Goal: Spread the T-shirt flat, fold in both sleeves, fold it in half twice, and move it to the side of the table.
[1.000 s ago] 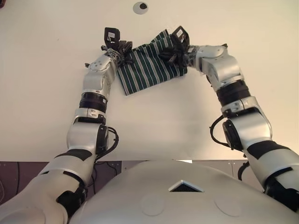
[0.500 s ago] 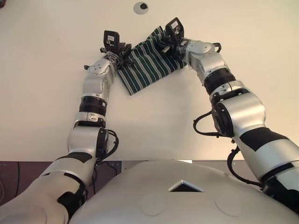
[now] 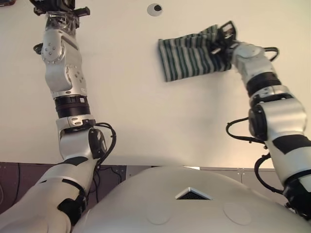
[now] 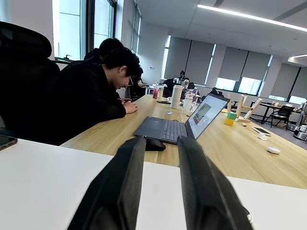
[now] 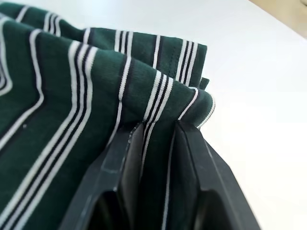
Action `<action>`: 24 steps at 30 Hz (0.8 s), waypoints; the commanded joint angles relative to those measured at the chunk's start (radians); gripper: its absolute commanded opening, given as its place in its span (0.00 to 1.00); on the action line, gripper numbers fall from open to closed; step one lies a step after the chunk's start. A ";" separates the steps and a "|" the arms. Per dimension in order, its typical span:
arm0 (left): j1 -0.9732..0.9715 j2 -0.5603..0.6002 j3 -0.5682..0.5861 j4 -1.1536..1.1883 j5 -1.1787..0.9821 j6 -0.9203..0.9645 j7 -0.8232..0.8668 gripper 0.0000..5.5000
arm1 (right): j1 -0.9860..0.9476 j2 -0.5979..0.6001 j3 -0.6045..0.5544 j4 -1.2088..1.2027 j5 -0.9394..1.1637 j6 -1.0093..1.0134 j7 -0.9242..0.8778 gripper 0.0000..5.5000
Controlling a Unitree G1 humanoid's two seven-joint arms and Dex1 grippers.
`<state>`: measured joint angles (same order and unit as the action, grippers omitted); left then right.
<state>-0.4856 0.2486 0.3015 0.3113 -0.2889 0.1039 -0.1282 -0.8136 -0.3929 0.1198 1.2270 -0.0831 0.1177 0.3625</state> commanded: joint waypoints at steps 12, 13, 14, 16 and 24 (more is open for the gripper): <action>0.258 -0.008 0.085 -0.293 -0.018 0.040 0.088 0.21 | 0.789 -0.803 0.111 -1.238 0.213 0.294 0.981 0.21; 0.254 -0.008 0.082 -0.296 -0.018 0.041 0.090 0.21 | 0.788 -0.807 0.089 -1.289 0.256 0.340 1.003 0.21; 0.253 -0.010 0.081 -0.302 -0.019 0.043 0.092 0.21 | 0.772 -0.802 0.066 -1.327 0.295 0.391 1.014 0.21; 0.261 -0.012 0.081 -0.324 -0.023 0.051 0.095 0.21 | 0.669 -0.778 0.028 -1.335 0.325 0.457 1.008 0.21; 0.269 0.005 0.080 -0.394 -0.020 0.093 0.088 0.21 | 0.429 -0.702 -0.080 -1.295 0.394 0.596 0.941 0.21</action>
<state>-0.2211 0.2385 0.3912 -0.0595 -0.3132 0.1744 -0.0405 -0.3773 -1.1536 0.0762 -0.0122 0.2601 0.6239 1.3674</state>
